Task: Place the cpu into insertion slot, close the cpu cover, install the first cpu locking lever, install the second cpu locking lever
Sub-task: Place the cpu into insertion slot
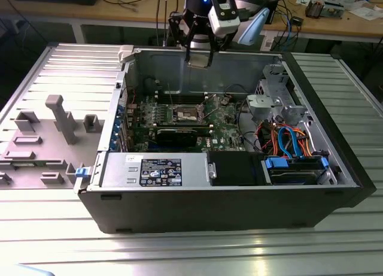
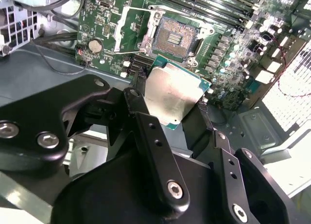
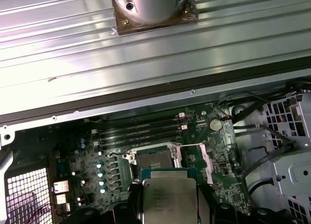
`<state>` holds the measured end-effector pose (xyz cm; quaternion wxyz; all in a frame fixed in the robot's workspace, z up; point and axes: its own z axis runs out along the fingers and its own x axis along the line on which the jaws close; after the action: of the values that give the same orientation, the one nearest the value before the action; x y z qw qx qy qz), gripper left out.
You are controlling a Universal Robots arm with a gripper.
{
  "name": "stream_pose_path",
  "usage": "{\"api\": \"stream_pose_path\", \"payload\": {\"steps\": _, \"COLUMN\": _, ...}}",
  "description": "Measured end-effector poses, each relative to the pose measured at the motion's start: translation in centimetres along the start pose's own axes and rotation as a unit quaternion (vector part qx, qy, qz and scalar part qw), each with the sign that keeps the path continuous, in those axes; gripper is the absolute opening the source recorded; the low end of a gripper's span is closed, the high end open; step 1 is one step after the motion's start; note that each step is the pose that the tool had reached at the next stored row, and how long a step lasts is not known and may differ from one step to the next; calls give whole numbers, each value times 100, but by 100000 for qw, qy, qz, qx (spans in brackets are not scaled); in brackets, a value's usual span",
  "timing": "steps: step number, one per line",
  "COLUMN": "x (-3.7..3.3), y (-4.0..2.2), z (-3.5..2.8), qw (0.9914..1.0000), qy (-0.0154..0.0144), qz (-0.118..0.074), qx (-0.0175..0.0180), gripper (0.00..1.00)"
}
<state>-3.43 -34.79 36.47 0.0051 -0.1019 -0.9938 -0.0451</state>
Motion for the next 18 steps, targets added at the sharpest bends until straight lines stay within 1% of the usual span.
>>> {"api": "stream_pose_path", "payload": {"steps": 2, "x": 0, "y": 0, "z": 2, "qw": 99994, "qy": -98, "qz": 1108, "qx": -22, "gripper": 55}}
{"api": "stream_pose_path", "payload": {"steps": 4, "x": 1, "y": 0, "z": 3, "qw": 99987, "qy": -140, "qz": 1592, "qx": -36, "gripper": 55}}
{"api": "stream_pose_path", "payload": {"steps": 18, "x": 1, "y": -1, "z": 3, "qw": 99986, "qy": -150, "qz": 1683, "qx": -40, "gripper": 55}}
